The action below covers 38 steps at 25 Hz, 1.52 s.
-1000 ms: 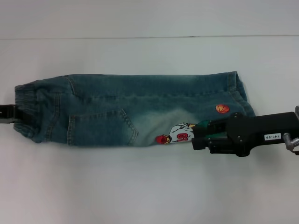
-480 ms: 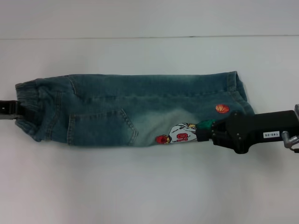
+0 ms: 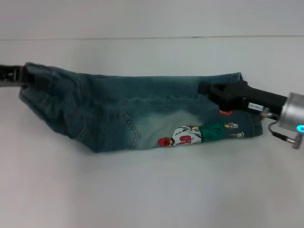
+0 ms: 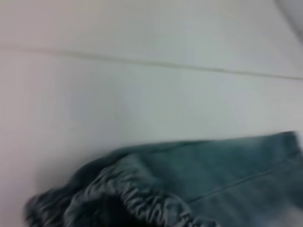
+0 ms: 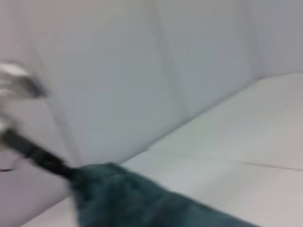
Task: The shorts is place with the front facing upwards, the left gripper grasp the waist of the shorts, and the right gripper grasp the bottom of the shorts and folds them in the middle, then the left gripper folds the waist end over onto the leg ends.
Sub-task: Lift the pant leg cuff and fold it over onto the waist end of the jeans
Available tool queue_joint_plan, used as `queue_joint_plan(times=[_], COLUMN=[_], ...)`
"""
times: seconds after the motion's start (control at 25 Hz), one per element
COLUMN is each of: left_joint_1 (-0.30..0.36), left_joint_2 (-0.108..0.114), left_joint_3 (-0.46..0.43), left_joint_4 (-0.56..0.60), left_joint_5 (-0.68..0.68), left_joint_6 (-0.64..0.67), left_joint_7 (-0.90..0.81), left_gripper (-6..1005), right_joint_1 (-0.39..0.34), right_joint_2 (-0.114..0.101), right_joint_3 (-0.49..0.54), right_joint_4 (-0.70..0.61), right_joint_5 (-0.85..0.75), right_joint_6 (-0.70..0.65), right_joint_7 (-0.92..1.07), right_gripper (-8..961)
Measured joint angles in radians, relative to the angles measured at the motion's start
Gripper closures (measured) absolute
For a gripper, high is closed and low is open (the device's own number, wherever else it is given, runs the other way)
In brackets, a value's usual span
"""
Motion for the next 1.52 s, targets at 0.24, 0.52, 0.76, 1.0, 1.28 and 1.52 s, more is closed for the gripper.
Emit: queue_joint_plan(times=[0.24, 0.52, 0.76, 1.0, 1.28, 1.52], left_joint_1=[-0.086, -0.185, -0.259, -0.316, -0.351, -0.358], left_joint_2=[0.009, -0.002, -0.015, -0.033, -0.048, -0.048], left_joint_3=[0.007, 0.01, 0.012, 0.021, 0.039, 0.054], left_joint_4=[0.002, -0.004, -0.005, -0.005, 0.006, 0.007], left_joint_5=[-0.02, -0.023, -0.037, -0.043, -0.069, -0.148], left_joint_6=[0.049, 0.072, 0.083, 0.093, 0.102, 0.106], left_joint_7=[-0.008, -0.013, -0.017, -0.022, -0.035, -0.047], left_gripper=[952, 952, 952, 952, 952, 952], right_joint_1=[0.069, 0.122, 0.144, 0.191, 0.251, 0.338], right_joint_2=[0.01, 0.019, 0.025, 0.028, 0.028, 0.028], right_joint_3=[0.003, 0.127, 0.335, 0.4, 0.551, 0.656], right_joint_4=[0.278, 0.508, 0.647, 0.727, 0.806, 0.877], right_joint_5=[0.269, 0.446, 0.437, 0.434, 0.295, 0.081], right_joint_6=[0.258, 0.284, 0.348, 0.427, 0.559, 0.727], right_joint_7=[-0.301, -0.669, -0.929, -1.049, -1.104, -1.093], right_gripper=[938, 939, 939, 940, 940, 941])
